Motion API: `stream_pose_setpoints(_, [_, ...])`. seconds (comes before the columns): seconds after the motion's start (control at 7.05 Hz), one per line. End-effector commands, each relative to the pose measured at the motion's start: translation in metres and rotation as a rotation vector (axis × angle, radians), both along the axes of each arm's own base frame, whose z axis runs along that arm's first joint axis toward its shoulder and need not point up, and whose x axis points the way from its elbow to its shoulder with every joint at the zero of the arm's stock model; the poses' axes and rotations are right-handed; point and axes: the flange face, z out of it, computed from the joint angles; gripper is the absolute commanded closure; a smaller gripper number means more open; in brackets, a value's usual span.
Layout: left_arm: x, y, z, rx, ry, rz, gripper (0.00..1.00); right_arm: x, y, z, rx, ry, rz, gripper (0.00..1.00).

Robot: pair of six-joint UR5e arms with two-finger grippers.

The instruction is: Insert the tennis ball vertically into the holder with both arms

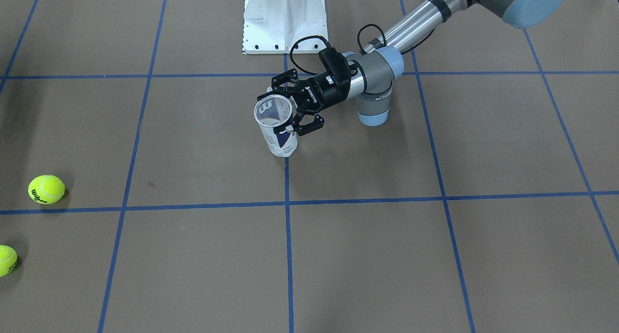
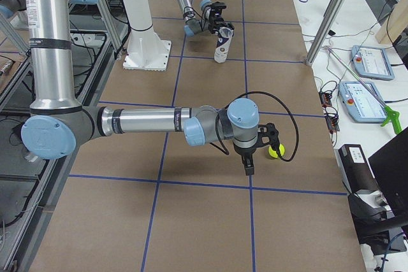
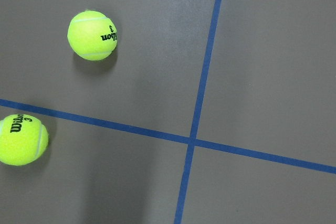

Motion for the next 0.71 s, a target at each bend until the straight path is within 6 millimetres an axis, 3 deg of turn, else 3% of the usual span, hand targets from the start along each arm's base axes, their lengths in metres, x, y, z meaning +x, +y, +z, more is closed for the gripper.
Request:
stream_pose_setpoints(0.0, [0.001,0.001,-0.001,0.002,0.002,0.002,0.23,-0.048,-0.002,-0.047,-0.071,-0.053,0.047,0.0])
stream_pose_setpoints(0.14, [0.001,0.001,-0.001,0.002,0.002,0.003,0.23,-0.084,-0.008,-0.066,-0.112,-0.058,0.059,0.0])
stream_pose_setpoints(0.57, [0.0,0.001,-0.003,0.003,0.006,0.002,0.23,-0.174,-0.015,-0.091,-0.132,-0.041,0.129,0.0])
